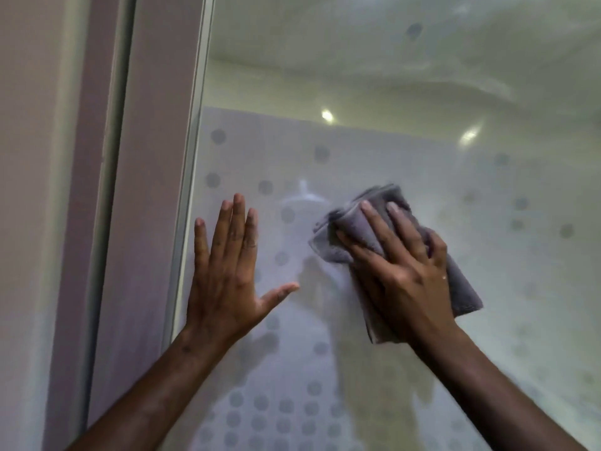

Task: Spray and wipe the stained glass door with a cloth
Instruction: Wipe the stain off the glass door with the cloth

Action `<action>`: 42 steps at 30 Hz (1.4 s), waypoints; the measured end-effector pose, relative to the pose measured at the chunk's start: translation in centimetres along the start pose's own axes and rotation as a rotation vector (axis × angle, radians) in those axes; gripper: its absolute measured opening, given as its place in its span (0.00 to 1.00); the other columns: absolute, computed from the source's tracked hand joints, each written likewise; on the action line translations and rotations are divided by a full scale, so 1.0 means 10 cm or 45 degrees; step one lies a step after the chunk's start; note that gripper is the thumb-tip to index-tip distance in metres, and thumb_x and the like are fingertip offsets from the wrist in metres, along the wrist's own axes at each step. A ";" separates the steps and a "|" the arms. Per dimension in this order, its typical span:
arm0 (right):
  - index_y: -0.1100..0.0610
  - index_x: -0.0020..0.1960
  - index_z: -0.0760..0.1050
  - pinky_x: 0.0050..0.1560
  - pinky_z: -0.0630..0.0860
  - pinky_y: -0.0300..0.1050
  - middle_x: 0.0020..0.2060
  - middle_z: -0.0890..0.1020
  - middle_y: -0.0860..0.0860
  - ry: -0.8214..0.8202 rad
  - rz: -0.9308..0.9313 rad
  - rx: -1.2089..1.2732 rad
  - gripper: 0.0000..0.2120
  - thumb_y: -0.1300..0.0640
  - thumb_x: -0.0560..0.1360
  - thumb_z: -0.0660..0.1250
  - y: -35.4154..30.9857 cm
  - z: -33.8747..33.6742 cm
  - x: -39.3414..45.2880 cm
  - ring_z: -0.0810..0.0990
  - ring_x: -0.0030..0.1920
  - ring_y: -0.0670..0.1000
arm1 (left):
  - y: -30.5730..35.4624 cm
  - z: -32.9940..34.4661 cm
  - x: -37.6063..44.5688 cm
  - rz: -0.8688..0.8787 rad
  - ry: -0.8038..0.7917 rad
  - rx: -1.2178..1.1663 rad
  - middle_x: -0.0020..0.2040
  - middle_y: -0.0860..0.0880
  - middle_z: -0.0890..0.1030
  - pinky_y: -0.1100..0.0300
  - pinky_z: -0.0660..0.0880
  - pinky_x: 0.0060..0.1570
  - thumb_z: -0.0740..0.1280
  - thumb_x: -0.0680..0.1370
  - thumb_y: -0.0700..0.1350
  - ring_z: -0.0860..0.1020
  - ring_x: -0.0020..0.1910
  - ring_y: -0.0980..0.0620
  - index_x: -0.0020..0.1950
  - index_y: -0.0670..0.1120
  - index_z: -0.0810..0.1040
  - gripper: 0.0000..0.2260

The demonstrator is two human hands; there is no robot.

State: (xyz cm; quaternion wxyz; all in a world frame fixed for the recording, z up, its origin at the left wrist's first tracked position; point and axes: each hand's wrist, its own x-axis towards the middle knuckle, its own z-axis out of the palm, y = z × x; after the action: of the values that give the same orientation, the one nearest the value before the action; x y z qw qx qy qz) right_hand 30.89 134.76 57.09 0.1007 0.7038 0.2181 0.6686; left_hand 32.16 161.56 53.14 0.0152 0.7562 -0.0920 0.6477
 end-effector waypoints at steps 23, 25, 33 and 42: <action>0.40 0.75 0.72 0.72 0.62 0.72 0.81 0.64 0.51 -0.147 -0.167 0.021 0.24 0.52 0.80 0.68 -0.74 0.03 -0.47 0.61 0.81 0.60 | -0.05 -0.10 -0.01 0.044 -0.066 -0.190 0.82 0.36 0.52 0.34 0.47 0.79 0.43 0.74 0.77 0.50 0.83 0.37 0.81 0.36 0.55 0.51; 0.41 0.74 0.73 0.72 0.64 0.71 0.80 0.65 0.52 -0.073 -0.073 -0.011 0.19 0.51 0.84 0.62 -0.78 0.06 -0.31 0.63 0.80 0.60 | -0.05 -0.08 -0.01 0.037 -0.050 -0.139 0.82 0.36 0.53 0.34 0.47 0.79 0.48 0.78 0.74 0.51 0.82 0.37 0.81 0.37 0.56 0.47; 0.37 0.77 0.67 0.73 0.56 0.69 0.83 0.59 0.49 0.018 0.440 0.104 0.22 0.45 0.84 0.61 -0.61 0.10 1.05 0.55 0.83 0.59 | -0.26 -0.06 -0.10 0.101 0.007 0.012 0.83 0.45 0.57 0.38 0.59 0.78 0.58 0.82 0.62 0.56 0.82 0.45 0.82 0.45 0.58 0.34; 0.42 0.74 0.73 0.73 0.59 0.69 0.82 0.62 0.51 -0.002 0.059 0.098 0.24 0.49 0.79 0.69 -1.04 0.12 0.13 0.59 0.82 0.59 | -0.35 0.00 -0.28 0.016 0.080 -0.120 0.82 0.42 0.58 0.37 0.56 0.79 0.59 0.80 0.46 0.56 0.82 0.42 0.80 0.39 0.59 0.29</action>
State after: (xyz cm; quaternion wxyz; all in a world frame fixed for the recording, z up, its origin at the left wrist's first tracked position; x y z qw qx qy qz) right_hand 30.28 144.72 53.69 0.0583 0.7124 0.2273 0.6613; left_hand 32.34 165.36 50.75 0.0496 0.7335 -0.1264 0.6660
